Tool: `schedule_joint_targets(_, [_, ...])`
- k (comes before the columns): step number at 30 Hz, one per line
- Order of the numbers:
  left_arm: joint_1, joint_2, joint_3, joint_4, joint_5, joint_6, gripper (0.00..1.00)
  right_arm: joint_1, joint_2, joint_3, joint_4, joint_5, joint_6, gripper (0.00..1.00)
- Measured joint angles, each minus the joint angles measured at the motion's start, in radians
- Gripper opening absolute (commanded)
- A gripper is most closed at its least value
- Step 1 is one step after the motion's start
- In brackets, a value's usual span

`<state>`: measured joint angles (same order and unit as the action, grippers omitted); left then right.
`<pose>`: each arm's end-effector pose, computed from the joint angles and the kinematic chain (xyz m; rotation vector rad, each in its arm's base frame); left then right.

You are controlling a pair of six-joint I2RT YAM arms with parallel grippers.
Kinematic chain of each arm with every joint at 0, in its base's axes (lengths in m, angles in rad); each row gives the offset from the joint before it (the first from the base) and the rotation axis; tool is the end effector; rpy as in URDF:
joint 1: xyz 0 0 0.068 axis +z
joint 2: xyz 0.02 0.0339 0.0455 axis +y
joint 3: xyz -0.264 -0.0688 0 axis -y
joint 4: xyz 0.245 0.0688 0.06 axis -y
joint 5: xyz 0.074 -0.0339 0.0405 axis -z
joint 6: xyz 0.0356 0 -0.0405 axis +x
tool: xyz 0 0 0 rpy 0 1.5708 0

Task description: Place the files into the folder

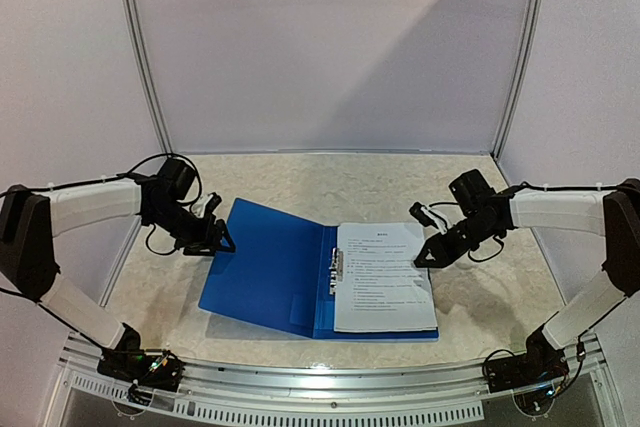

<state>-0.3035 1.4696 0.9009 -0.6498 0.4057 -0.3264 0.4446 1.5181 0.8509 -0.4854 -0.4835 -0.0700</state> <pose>0.2524 -0.0938 0.1946 0.0716 2.8487 -0.7139 0.2443 0.1347 0.1762 -0.8304 2.5961 0.7670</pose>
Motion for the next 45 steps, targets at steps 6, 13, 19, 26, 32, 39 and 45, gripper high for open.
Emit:
schedule_joint_targets(6, [0.000, -0.043, -0.063, 0.060, 0.080, -0.022, 0.53, 0.005, 0.008, -0.009, 0.005, 0.011, -0.017, 0.18])
schedule_joint_targets(13, [-0.007, -0.071, -0.121, 0.122, 0.132, -0.057, 0.48, 0.038, 0.087, -0.008, 0.010, 0.030, -0.027, 0.17])
schedule_joint_targets(19, [-0.029, -0.088, -0.148, 0.161, 0.151, -0.073, 0.45, 0.076, 0.150, 0.008, 0.003, 0.034, -0.033, 0.16])
schedule_joint_targets(26, [-0.059, -0.089, -0.163, 0.187, 0.161, -0.087, 0.45, 0.105, 0.202, 0.054, -0.010, 0.034, -0.042, 0.16])
schedule_joint_targets(32, [-0.083, -0.091, -0.182, 0.204, 0.163, -0.098, 0.44, 0.120, 0.224, 0.080, -0.017, 0.033, -0.048, 0.15])
schedule_joint_targets(39, [-0.102, -0.099, -0.194, 0.225, 0.163, -0.113, 0.44, 0.130, 0.234, 0.096, -0.029, 0.034, -0.051, 0.16])
schedule_joint_targets(45, [-0.114, -0.101, -0.206, 0.228, 0.163, -0.121, 0.44, 0.133, 0.234, 0.118, -0.053, 0.041, -0.060, 0.16])
